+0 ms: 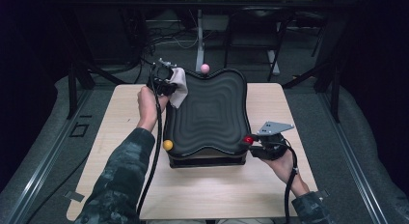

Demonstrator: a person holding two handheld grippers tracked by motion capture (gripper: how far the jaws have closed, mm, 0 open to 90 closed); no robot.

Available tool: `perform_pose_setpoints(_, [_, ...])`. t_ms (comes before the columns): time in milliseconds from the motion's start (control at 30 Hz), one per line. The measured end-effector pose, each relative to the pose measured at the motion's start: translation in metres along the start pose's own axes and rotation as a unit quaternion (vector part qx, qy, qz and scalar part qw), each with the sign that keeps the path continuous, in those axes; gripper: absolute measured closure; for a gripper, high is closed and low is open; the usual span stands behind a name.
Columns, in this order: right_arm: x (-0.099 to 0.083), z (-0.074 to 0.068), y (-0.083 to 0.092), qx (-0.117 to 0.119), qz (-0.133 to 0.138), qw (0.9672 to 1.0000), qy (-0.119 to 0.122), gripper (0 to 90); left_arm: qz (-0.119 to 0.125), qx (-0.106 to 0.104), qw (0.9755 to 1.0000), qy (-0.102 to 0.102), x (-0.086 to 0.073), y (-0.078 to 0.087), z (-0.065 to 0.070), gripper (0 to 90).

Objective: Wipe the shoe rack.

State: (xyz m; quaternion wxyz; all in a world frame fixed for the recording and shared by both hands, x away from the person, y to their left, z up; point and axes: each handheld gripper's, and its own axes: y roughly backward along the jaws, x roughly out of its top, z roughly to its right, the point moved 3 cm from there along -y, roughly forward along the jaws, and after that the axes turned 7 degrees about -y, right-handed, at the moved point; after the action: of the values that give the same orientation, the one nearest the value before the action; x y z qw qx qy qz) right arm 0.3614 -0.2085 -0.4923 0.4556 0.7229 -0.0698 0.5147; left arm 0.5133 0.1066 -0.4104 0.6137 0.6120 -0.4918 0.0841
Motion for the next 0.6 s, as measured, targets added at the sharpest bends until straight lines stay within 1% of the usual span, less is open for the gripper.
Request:
perform_pose_setpoints(67, [0.0,0.0,0.0,-0.001,0.001,1.0,-0.001,59.8,0.0,-0.001,1.0,0.0,-0.005,0.002,0.003,84.3])
perform_pose_setpoints(233, [0.0,0.0,0.0,-0.001,0.001,1.0,-0.001,59.8,-0.003,-0.005,0.9999,-0.014,-0.017,0.007,0.013,84.2])
perform_pose_setpoints(467, [0.0,0.0,0.0,-0.001,0.0,1.0,-0.001,59.9,-0.009,-0.034,0.9992,-0.018,-0.033,0.014,0.024,84.3])
perform_pose_setpoints(600, [0.0,0.0,0.0,-0.001,0.0,1.0,-0.001,59.9,-0.006,-0.053,0.9984,-0.017,-0.044,0.018,0.03,84.3])
